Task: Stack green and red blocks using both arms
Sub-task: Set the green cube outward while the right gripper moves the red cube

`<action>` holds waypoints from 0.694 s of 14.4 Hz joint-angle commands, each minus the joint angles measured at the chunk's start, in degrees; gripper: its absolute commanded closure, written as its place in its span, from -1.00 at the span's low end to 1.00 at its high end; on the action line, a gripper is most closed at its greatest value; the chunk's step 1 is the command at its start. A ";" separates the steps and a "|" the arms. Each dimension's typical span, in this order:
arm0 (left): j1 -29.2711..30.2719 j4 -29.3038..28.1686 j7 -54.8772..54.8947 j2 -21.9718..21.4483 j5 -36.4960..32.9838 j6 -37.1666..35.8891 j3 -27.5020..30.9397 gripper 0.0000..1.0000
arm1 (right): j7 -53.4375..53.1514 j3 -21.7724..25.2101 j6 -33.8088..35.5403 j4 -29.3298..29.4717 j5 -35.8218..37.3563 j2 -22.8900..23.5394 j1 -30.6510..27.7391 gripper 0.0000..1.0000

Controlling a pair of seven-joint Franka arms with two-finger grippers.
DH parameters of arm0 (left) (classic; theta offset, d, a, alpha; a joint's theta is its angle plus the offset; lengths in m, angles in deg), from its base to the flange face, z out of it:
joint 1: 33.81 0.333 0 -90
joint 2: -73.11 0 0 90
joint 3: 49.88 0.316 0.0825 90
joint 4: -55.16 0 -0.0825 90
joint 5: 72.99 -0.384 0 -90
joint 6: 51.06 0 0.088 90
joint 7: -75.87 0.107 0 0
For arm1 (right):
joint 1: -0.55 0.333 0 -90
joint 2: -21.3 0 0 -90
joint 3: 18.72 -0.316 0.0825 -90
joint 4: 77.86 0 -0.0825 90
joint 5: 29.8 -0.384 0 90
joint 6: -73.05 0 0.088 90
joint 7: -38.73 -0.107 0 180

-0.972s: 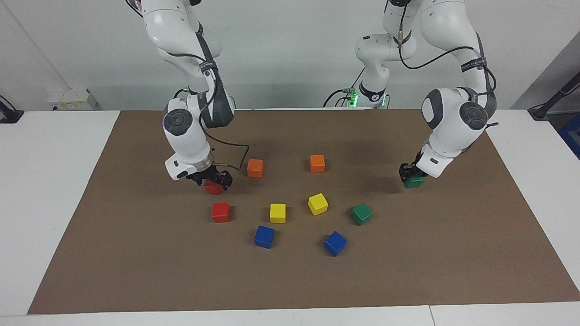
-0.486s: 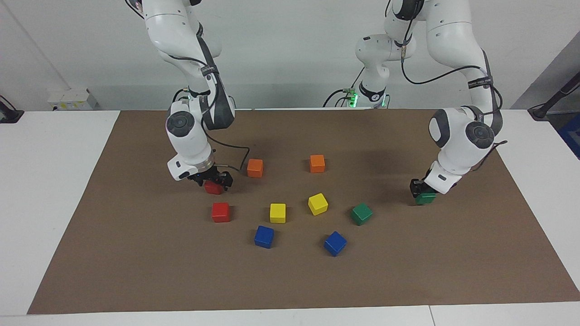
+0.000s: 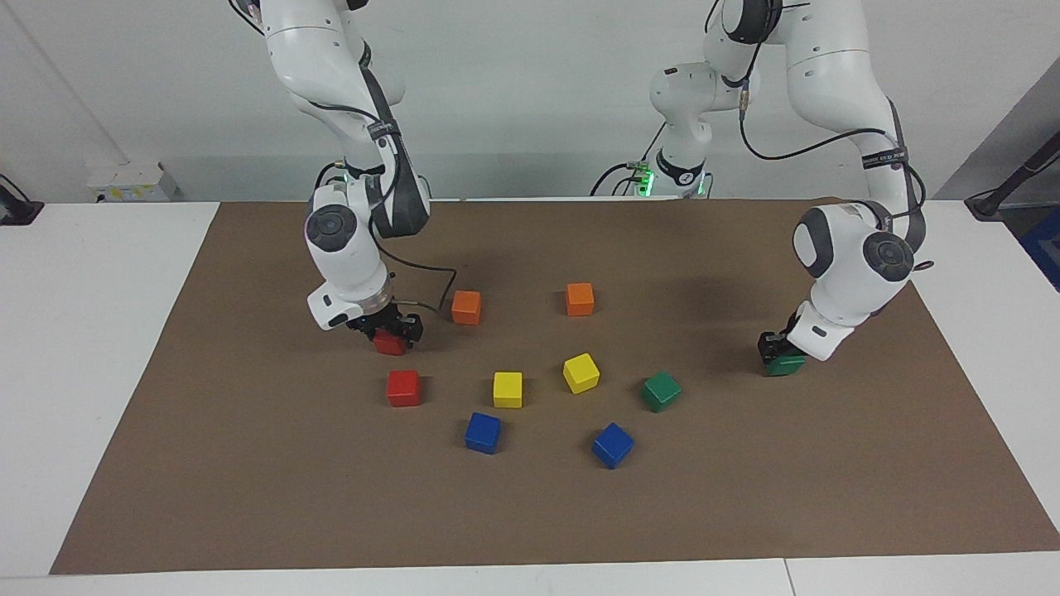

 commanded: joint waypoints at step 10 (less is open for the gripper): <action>1.03 -2.78 -0.62 -0.40 0.98 3.46 -0.43 -1.00 | 26.55 0.20 6.64 9.48 -0.51 -0.38 -11.50 1.00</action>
